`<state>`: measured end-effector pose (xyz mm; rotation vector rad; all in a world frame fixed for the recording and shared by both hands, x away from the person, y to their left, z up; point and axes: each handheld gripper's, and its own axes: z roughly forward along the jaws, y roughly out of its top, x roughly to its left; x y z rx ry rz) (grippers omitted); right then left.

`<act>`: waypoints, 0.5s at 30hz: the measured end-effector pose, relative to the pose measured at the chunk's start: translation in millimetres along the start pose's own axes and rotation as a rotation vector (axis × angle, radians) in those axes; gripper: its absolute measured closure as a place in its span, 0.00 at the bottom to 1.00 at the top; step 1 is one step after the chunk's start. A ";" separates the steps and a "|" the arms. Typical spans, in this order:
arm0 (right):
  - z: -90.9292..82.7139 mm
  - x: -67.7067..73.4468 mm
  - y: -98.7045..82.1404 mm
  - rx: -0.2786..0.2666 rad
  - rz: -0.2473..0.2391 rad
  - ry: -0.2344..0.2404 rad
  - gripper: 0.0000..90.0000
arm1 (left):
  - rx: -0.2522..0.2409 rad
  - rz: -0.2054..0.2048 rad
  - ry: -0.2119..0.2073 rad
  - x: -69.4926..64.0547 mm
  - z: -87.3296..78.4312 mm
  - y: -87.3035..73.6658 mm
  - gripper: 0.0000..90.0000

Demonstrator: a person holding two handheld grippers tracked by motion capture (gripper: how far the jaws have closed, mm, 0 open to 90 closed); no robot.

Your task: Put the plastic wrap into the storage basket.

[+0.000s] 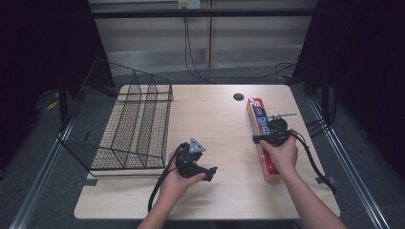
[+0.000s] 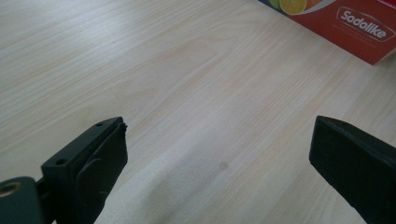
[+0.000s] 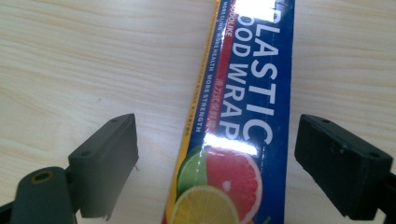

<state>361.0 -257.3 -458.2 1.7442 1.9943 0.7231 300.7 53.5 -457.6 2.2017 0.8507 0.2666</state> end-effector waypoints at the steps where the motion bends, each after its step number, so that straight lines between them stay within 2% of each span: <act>1: 0.0 0.0 0.0 0.000 0.000 0.000 0.15 | -0.002 -0.002 0.000 0.1 -0.2 0.1 0.05; 2: 2.7 -0.4 0.0 0.011 0.008 -0.003 0.15 | 0.009 0.010 0.000 1.0 -1.2 0.4 0.05; 3: 3.8 -0.4 -0.4 0.017 0.016 -0.011 0.15 | -0.001 -0.002 0.000 0.1 -0.6 0.2 0.05; 6: 6.4 0.0 -1.3 0.029 0.018 -0.017 0.16 | 0.010 0.008 0.002 0.3 -1.2 0.6 0.05; 10: 8.2 1.2 -2.7 0.032 0.036 -0.009 0.24 | -0.003 -0.003 0.001 -0.7 0.1 -0.2 0.05; 12: 10.2 0.0 -4.3 0.033 0.042 -0.010 0.28 | 0.014 0.023 0.002 0.3 -0.8 0.2 0.05; 13: 10.7 -0.8 -4.6 0.037 0.045 -0.013 0.31 | 0.001 0.013 -0.001 -0.7 -0.1 0.3 0.05; 15: 9.8 -0.6 -4.8 0.029 0.049 -0.023 0.33 | 0.017 0.015 0.004 -1.1 -1.1 0.8 0.05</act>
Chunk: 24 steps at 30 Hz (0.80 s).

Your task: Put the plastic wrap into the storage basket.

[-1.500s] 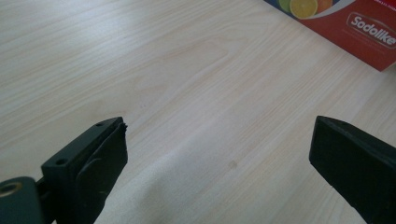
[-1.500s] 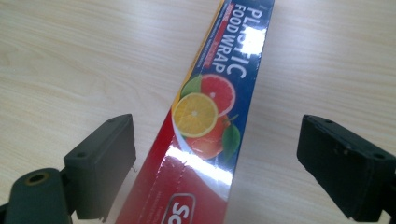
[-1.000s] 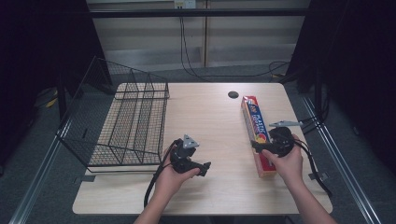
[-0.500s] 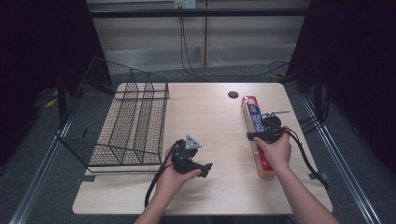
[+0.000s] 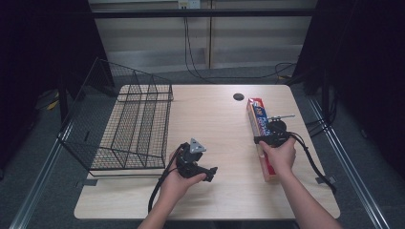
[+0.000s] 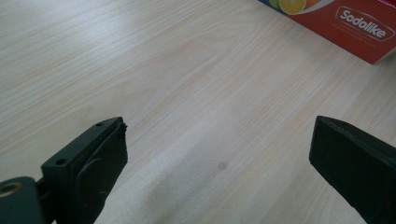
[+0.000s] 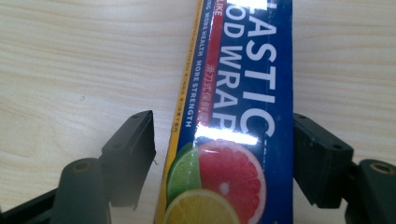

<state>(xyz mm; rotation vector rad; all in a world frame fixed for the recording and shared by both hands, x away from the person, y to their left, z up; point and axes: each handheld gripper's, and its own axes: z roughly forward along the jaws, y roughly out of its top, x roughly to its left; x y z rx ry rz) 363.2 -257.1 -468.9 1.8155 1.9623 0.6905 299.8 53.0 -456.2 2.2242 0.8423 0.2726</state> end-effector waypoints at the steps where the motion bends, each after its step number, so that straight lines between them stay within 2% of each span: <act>1: -0.5 -0.5 -0.2 -0.006 -0.005 -0.007 0.38 | -0.002 -0.002 0.000 -0.1 0.3 0.0 0.05; 2: -0.8 -0.3 -0.4 -0.005 -0.005 -0.016 0.41 | -0.012 -0.015 -0.007 -0.7 1.3 0.1 0.05; 4: -0.6 -0.5 -0.6 -0.003 0.003 -0.018 0.42 | -0.006 -0.009 -0.003 -0.5 0.9 0.3 0.04; 6: -0.9 -2.9 -0.2 0.002 0.031 -0.005 0.45 | -0.005 -0.008 -0.001 -0.8 0.3 0.5 0.04; 7: -1.2 -2.7 0.0 0.003 0.047 -0.015 0.47 | -0.028 -0.020 -0.002 -1.8 1.6 0.1 0.04; 11: -2.5 -6.6 -0.7 -0.001 0.037 -0.016 0.50 | -0.027 -0.017 -0.008 -1.7 0.6 0.0 0.04; 12: -4.3 -10.5 -2.9 -0.004 -0.002 0.002 0.51 | -0.018 -0.008 -0.005 -1.5 -0.1 0.4 0.04; 13: -4.3 -10.5 -2.9 -0.004 -0.002 0.002 0.51 | -0.021 -0.011 -0.005 -1.4 0.0 0.5 0.04; 14: -6.9 -12.4 -5.4 -0.003 -0.042 0.027 0.51 | -0.012 -0.012 -0.008 -0.8 -1.1 1.1 0.04; 16: -8.3 -13.0 -6.6 -0.003 -0.051 0.037 0.51 | -0.022 -0.008 -0.018 -0.5 -1.2 2.0 0.04; 17: -10.3 -14.6 -8.5 -0.011 -0.062 0.054 0.51 | -0.010 -0.006 -0.020 -0.6 -2.5 3.2 0.03; 18: -12.8 -16.2 -10.4 -0.021 -0.067 0.077 0.51 | -0.021 -0.006 -0.025 -0.7 -2.9 4.3 0.02; 20: -19.1 -19.7 -13.0 -0.047 -0.091 0.110 0.51 | -0.027 -0.001 -0.074 -0.9 -4.6 8.7 0.01; 21: -24.1 -20.7 -13.2 -0.047 -0.109 0.120 0.51 | -0.027 0.032 -0.091 -0.8 -5.3 10.6 0.01; 22: -27.9 -21.8 -13.5 -0.049 -0.120 0.138 0.51 | -0.023 0.046 -0.100 -1.8 -5.9 13.0 0.01; 23: -31.6 -23.2 -14.1 -0.058 -0.135 0.158 0.51 | -0.025 0.038 -0.104 -3.7 -5.7 15.4 0.01; 24: -34.7 -23.7 -14.3 -0.057 -0.139 0.169 0.51 | -0.021 0.050 -0.117 -3.7 -7.3 18.6 0.00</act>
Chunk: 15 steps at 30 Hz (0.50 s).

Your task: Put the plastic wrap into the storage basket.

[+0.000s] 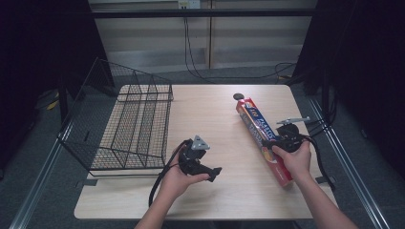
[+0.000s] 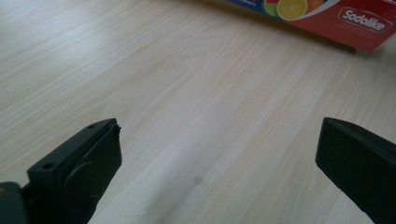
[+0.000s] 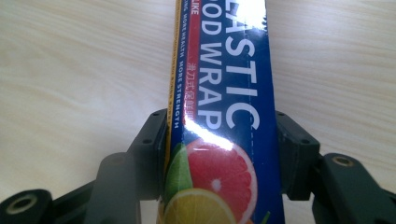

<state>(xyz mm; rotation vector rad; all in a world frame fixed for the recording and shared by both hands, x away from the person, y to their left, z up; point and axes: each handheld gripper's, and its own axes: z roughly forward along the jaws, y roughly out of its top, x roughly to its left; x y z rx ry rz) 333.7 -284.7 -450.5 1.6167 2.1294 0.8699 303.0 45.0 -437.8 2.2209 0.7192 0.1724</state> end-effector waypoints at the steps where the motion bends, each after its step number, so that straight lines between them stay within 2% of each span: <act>1: -7.0 0.5 -0.9 -0.005 -0.033 0.029 0.51 | -0.019 -0.018 -0.019 -1.3 -0.1 2.2 0.00; 2: -7.0 0.5 -0.9 -0.005 -0.033 0.029 0.51 | -0.016 -0.006 -0.036 -1.1 -0.8 4.7 0.00; 5: -19.7 6.5 -4.4 -0.011 -0.108 0.062 0.51 | -0.020 0.015 -0.058 -3.0 -0.6 16.9 0.00; 6: -19.7 6.5 -4.4 -0.011 -0.108 0.062 0.51 | -0.020 0.015 -0.058 -3.0 -0.6 16.9 0.00; 9: -27.5 11.1 -6.8 -0.003 -0.152 0.115 0.51 | -0.021 0.056 -0.069 -2.7 -6.0 31.3 0.00; 11: -33.0 17.5 -8.3 -0.002 -0.192 0.143 0.51 | -0.017 0.072 -0.110 -0.6 -8.0 39.7 0.00; 12: -33.0 17.5 -8.3 -0.002 -0.192 0.143 0.51 | -0.014 0.077 -0.132 1.5 -7.9 44.0 0.00; 13: -34.7 19.6 -8.5 0.005 -0.204 0.157 0.51 | -0.005 0.090 -0.143 3.8 -7.8 48.5 0.01; 14: -37.6 23.3 -9.0 0.011 -0.236 0.189 0.51 | 0.005 0.123 -0.136 5.7 -8.6 52.9 0.02; 15: -37.6 23.3 -9.0 0.011 -0.236 0.189 0.51 | 0.005 0.143 -0.139 5.9 -9.0 57.3 0.02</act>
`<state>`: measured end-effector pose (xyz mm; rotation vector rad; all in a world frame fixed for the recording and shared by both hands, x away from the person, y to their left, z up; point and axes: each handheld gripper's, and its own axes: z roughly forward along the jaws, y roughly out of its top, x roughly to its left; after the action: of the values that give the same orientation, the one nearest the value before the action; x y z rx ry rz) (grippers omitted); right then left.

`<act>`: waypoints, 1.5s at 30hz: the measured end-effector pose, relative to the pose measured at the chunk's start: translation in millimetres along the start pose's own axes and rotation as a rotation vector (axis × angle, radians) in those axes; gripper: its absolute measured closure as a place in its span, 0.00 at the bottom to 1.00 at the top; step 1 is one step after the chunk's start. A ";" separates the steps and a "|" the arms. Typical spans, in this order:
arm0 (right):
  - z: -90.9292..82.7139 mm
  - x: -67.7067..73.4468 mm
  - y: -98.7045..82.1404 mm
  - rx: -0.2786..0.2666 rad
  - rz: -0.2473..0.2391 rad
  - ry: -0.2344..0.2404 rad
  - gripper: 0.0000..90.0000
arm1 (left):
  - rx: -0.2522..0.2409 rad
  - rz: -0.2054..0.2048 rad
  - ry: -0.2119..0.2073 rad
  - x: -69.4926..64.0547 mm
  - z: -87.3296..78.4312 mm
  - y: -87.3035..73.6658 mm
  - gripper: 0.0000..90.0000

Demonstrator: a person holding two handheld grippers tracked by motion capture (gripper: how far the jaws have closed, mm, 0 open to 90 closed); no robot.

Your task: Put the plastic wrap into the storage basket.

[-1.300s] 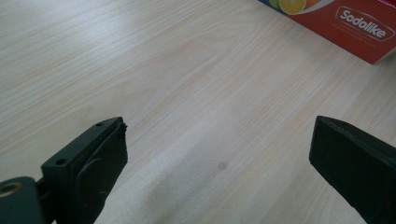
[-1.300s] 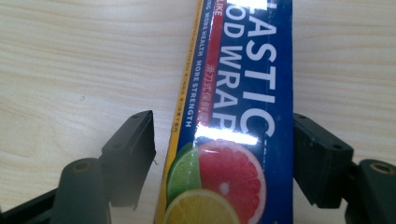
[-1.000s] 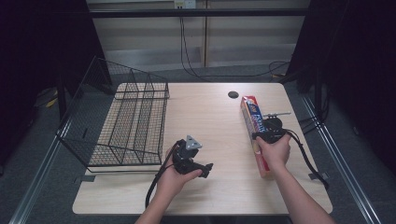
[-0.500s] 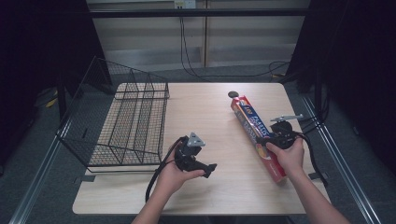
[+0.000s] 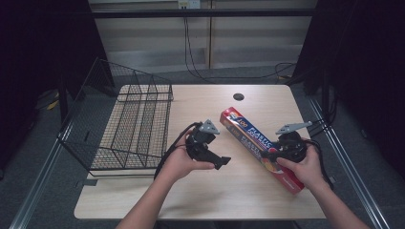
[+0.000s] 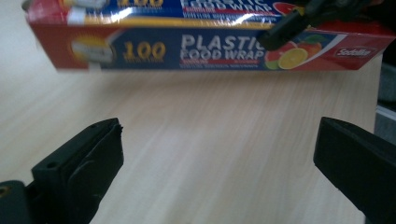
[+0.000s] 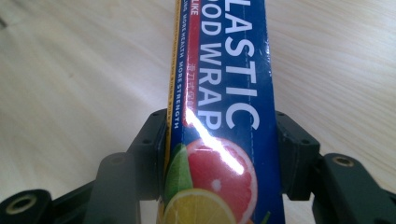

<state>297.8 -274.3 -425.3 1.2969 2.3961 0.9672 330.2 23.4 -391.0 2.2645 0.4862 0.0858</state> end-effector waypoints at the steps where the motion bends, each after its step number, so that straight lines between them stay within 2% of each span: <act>1: -1.6 4.2 0.7 0.010 -0.041 0.019 0.51 | 0.018 0.050 0.000 2.3 -1.9 5.1 0.03; 2: -2.1 5.4 1.2 0.019 -0.057 0.029 0.51 | 0.036 0.076 0.028 1.7 -3.8 15.6 0.03; 3: -2.1 5.4 1.2 0.019 -0.057 0.029 0.51 | 0.036 0.076 0.028 1.7 -3.8 15.6 0.03; 4: -2.7 6.6 1.7 0.025 -0.069 0.048 0.51 | 0.027 0.087 0.022 1.5 -5.2 22.3 0.03; 5: -3.4 8.5 2.1 0.026 -0.093 0.053 0.50 | 0.032 0.106 0.019 1.6 -6.5 26.2 0.04; 8: -5.6 11.2 4.3 0.032 -0.119 0.089 0.50 | 0.065 0.157 0.013 -0.3 -6.5 40.1 0.05; 10: -7.6 13.8 6.1 0.026 -0.156 0.109 0.50 | 0.097 0.182 0.024 -2.1 -3.9 47.9 0.05; 11: -7.6 13.8 6.1 0.026 -0.156 0.109 0.50 | 0.104 0.189 0.007 -2.4 -2.4 51.5 0.05; 12: -8.8 16.9 7.3 0.031 -0.182 0.120 0.50 | 0.099 0.194 -0.007 -2.6 -0.5 55.1 0.07; 14: -10.0 19.7 7.8 0.038 -0.187 0.128 0.50 | 0.107 0.190 -0.031 -1.9 2.3 59.7 0.07; 16: -10.2 20.1 8.0 0.035 -0.195 0.136 0.50 | 0.122 0.203 -0.026 -1.5 5.9 63.4 0.07; 18: -11.5 19.8 8.5 0.035 -0.201 0.152 0.50 | 0.149 0.224 -0.052 -1.3 11.1 66.0 0.08; 19: -12.1 19.0 9.3 0.026 -0.216 0.167 0.50 | 0.155 0.221 -0.050 -1.9 13.2 66.2 0.08; 22: -13.2 18.4 10.0 0.030 -0.226 0.177 0.50 | 0.182 0.256 -0.049 -1.0 19.7 67.6 0.08; 24: -14.2 19.5 10.9 0.045 -0.248 0.171 0.50 | 0.197 0.250 -0.061 0.7 24.5 67.8 0.09; 26: -13.7 20.6 11.2 0.054 -0.263 0.182 0.50 | 0.215 0.263 -0.059 0.8 29.6 67.5 0.10; 28: -13.4 22.3 11.5 0.057 -0.284 0.190 0.50 | 0.240 0.299 -0.076 -0.3 35.9 67.3 0.11; 32: -13.7 26.1 12.4 0.060 -0.301 0.221 0.50 | 0.267 0.332 -0.110 -5.0 45.3 68.4 0.13; 33: -13.5 26.6 12.8 0.058 -0.311 0.223 0.50 | 0.279 0.363 -0.118 -5.8 47.4 70.1 0.13; 35: -13.3 28.2 13.8 0.063 -0.321 0.226 0.50 | 0.300 0.376 -0.134 -7.7 50.0 71.8 0.14; 36: -13.4 29.9 14.4 0.057 -0.351 0.232 0.50 | 0.310 0.380 -0.144 -8.4 51.4 72.3 0.16; 39: -13.8 29.9 15.3 0.047 -0.369 0.259 0.50 | 0.331 0.394 -0.191 -8.8 54.2 72.4 0.17; 42: -14.4 31.1 16.4 0.044 -0.391 0.265 0.50 | 0.352 0.408 -0.226 -10.0 56.8 70.9 0.19; 43: -14.5 31.4 16.9 0.048 -0.396 0.268 0.50 | 0.366 0.391 -0.236 -9.5 58.5 70.1 0.21; 44: -14.6 31.6 17.3 0.045 -0.405 0.271 0.50 | 0.400 0.394 -0.242 -9.2 60.8 69.3 0.22; 45: -14.5 31.9 17.8 0.037 -0.409 0.280 0.50 | 0.410 0.402 -0.242 -10.1 61.8 68.4 0.24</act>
<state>283.8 -247.8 -399.9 0.6675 2.7460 1.0350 355.8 -65.3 -381.9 2.7013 -0.0969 -0.0933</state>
